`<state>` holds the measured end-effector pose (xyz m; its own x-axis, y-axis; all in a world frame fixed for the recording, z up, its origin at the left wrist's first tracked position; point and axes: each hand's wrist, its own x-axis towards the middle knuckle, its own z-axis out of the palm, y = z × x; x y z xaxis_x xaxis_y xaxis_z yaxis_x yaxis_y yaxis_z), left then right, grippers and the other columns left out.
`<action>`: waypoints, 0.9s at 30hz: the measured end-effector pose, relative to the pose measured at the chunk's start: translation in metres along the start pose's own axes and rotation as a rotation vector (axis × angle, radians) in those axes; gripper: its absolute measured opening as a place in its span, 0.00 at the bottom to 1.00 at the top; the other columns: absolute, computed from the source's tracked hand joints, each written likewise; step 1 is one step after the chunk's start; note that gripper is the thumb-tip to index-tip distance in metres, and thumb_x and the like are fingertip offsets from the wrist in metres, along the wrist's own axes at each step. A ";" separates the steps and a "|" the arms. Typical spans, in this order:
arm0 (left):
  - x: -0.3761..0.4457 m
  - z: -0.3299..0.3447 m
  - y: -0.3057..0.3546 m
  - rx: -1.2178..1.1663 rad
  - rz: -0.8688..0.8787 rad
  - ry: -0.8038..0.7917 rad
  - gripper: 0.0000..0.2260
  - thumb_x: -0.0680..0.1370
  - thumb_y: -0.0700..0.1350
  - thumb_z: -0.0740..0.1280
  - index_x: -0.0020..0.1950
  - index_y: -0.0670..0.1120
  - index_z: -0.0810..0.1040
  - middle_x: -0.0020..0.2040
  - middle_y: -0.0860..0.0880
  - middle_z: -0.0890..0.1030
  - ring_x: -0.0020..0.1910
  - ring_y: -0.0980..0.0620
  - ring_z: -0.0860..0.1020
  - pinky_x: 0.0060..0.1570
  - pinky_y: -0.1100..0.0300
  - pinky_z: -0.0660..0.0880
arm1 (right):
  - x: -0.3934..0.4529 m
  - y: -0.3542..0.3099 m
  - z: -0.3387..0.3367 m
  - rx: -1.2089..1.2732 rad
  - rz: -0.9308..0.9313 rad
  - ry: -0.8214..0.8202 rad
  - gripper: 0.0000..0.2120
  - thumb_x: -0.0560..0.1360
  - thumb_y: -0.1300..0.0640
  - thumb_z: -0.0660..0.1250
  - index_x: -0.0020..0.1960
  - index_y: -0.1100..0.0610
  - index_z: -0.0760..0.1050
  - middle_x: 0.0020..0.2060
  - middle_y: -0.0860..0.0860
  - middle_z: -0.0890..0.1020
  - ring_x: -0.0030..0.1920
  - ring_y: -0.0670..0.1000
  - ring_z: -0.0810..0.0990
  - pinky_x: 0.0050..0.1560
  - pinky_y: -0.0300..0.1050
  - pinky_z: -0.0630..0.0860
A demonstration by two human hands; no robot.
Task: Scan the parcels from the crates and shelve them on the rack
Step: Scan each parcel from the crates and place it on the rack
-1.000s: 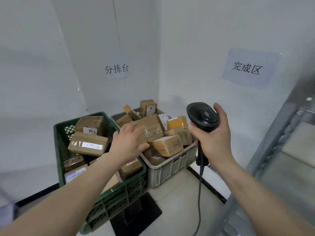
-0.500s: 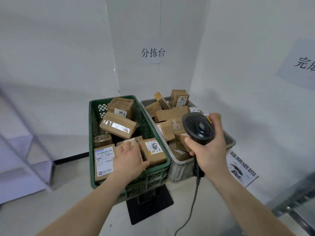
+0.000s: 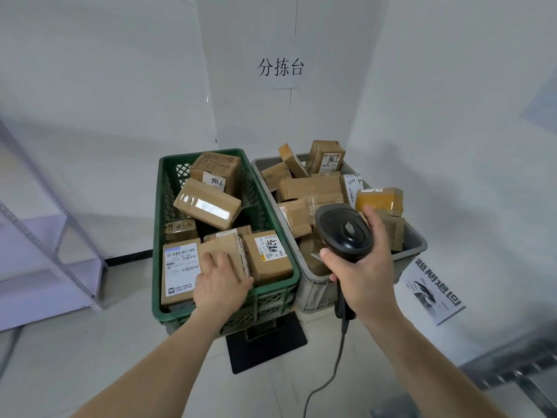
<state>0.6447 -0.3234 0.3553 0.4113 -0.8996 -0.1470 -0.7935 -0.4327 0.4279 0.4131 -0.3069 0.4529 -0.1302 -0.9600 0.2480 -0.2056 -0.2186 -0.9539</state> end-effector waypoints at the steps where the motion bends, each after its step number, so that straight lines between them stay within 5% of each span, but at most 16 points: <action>1: 0.001 0.001 0.000 -0.024 -0.014 0.014 0.31 0.73 0.60 0.72 0.67 0.48 0.63 0.71 0.43 0.61 0.59 0.37 0.74 0.52 0.46 0.77 | 0.001 0.002 -0.001 0.007 0.004 -0.001 0.45 0.68 0.63 0.80 0.77 0.43 0.61 0.58 0.31 0.77 0.62 0.55 0.82 0.60 0.68 0.79; 7: 0.006 -0.010 0.004 -0.214 -0.061 0.108 0.30 0.71 0.54 0.74 0.68 0.49 0.66 0.68 0.44 0.63 0.61 0.39 0.71 0.54 0.46 0.74 | 0.007 0.007 0.000 0.027 0.017 -0.006 0.46 0.68 0.65 0.80 0.77 0.41 0.61 0.58 0.32 0.77 0.62 0.57 0.81 0.60 0.70 0.79; 11: 0.015 -0.023 0.014 -0.313 0.066 0.107 0.30 0.70 0.55 0.73 0.68 0.52 0.67 0.67 0.47 0.66 0.59 0.45 0.73 0.58 0.46 0.77 | 0.009 0.006 0.005 0.044 0.029 -0.004 0.46 0.68 0.64 0.80 0.75 0.37 0.62 0.59 0.35 0.77 0.62 0.58 0.81 0.61 0.70 0.78; 18: 0.017 -0.022 0.044 -0.244 0.250 0.042 0.29 0.74 0.53 0.73 0.73 0.52 0.68 0.72 0.49 0.64 0.67 0.46 0.68 0.64 0.45 0.75 | 0.009 0.004 0.000 0.030 0.039 0.001 0.46 0.68 0.65 0.80 0.72 0.33 0.61 0.59 0.34 0.77 0.63 0.54 0.81 0.60 0.68 0.79; 24: 0.016 -0.022 0.044 -0.034 0.308 -0.106 0.38 0.73 0.59 0.72 0.79 0.60 0.59 0.80 0.51 0.49 0.77 0.40 0.56 0.72 0.42 0.66 | 0.005 0.007 -0.007 0.032 0.063 0.020 0.45 0.69 0.65 0.80 0.75 0.39 0.61 0.57 0.31 0.77 0.63 0.54 0.81 0.61 0.69 0.78; 27: 0.016 -0.025 0.045 -0.034 0.295 -0.119 0.39 0.72 0.57 0.74 0.79 0.60 0.59 0.77 0.48 0.52 0.74 0.39 0.59 0.71 0.44 0.67 | 0.002 0.008 -0.008 0.020 0.083 -0.010 0.45 0.69 0.65 0.80 0.76 0.42 0.62 0.56 0.30 0.77 0.63 0.53 0.81 0.62 0.69 0.78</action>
<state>0.6269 -0.3562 0.3945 0.1087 -0.9875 -0.1143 -0.8546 -0.1515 0.4966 0.4033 -0.3095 0.4477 -0.1365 -0.9765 0.1665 -0.1749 -0.1417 -0.9743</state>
